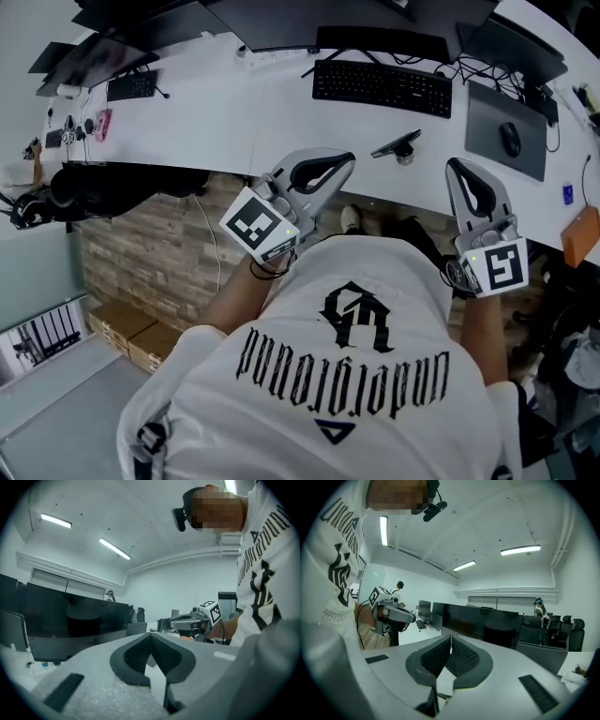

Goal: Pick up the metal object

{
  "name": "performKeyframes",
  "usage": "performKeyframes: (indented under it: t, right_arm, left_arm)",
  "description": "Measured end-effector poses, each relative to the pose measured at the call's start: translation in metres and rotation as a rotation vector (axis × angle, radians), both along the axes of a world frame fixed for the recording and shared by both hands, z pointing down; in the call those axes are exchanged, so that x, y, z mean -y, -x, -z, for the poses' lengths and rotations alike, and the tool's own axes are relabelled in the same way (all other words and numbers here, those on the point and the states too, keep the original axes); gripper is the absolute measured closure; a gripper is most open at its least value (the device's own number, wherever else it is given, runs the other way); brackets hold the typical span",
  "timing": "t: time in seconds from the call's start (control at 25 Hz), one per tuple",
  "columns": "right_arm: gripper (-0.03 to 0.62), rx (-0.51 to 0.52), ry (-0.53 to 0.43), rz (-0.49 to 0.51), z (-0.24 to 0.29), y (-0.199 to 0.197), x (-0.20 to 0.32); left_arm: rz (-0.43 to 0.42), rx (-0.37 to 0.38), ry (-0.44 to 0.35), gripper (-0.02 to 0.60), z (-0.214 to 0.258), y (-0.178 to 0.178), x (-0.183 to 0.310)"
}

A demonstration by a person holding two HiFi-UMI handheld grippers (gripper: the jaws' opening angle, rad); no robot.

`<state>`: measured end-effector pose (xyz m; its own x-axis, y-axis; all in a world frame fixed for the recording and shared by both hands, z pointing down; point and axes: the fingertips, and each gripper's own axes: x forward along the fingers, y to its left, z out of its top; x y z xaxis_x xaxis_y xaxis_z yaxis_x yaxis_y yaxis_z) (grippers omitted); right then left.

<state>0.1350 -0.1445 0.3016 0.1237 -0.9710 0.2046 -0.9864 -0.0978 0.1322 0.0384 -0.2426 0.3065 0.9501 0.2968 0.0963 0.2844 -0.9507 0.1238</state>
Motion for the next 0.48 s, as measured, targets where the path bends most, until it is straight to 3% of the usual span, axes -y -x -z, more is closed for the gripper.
performKeyframes:
  t: [0.48]
  right_arm:
    - [0.577, 0.094, 0.013, -0.059, -0.032, -0.004, 0.015]
  left_arm:
    - [-0.057, 0.034, 0.008, 0.567, -0.023, -0.016, 0.008]
